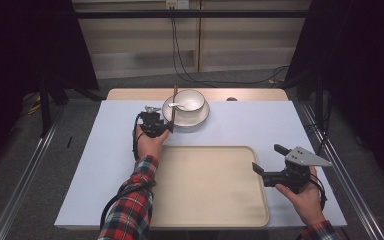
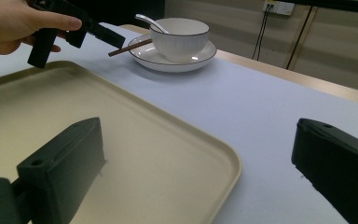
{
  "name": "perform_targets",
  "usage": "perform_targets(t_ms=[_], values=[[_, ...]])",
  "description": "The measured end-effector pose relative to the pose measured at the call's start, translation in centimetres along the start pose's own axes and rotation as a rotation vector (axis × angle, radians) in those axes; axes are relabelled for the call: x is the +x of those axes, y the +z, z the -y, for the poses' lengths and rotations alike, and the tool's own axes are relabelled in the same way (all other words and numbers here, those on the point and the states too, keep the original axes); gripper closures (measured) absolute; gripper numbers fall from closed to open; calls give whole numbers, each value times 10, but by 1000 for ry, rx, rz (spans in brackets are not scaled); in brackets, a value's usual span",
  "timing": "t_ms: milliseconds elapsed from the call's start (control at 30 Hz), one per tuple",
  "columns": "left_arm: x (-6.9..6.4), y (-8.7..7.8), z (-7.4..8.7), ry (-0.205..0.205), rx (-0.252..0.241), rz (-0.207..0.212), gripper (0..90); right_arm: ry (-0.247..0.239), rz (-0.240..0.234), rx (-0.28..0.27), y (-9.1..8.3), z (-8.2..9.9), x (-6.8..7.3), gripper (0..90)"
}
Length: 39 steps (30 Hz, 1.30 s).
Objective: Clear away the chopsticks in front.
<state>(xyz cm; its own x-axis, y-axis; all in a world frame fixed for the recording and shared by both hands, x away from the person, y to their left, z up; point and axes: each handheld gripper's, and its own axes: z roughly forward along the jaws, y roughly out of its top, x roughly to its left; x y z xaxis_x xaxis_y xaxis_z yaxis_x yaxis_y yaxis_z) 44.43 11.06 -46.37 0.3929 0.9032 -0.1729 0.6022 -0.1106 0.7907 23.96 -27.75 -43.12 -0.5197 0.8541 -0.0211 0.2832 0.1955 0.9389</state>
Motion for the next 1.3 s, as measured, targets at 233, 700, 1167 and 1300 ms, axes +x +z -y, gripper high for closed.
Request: perform_targets(t_ms=[233,700,1167,1300], values=[[-1,1,0,-16,25,-9,665,-3,-1,3,0,0,-1,21],[0,2,2,-50,54,-55,850,-5,-4,8,1,0,-1,20],[17,-48,13,-149,-20,-87,863,2,-5,6,1,1,-2,16],[17,-61,20,-160,-33,-90,863,3,-7,4,0,0,-2,16]])
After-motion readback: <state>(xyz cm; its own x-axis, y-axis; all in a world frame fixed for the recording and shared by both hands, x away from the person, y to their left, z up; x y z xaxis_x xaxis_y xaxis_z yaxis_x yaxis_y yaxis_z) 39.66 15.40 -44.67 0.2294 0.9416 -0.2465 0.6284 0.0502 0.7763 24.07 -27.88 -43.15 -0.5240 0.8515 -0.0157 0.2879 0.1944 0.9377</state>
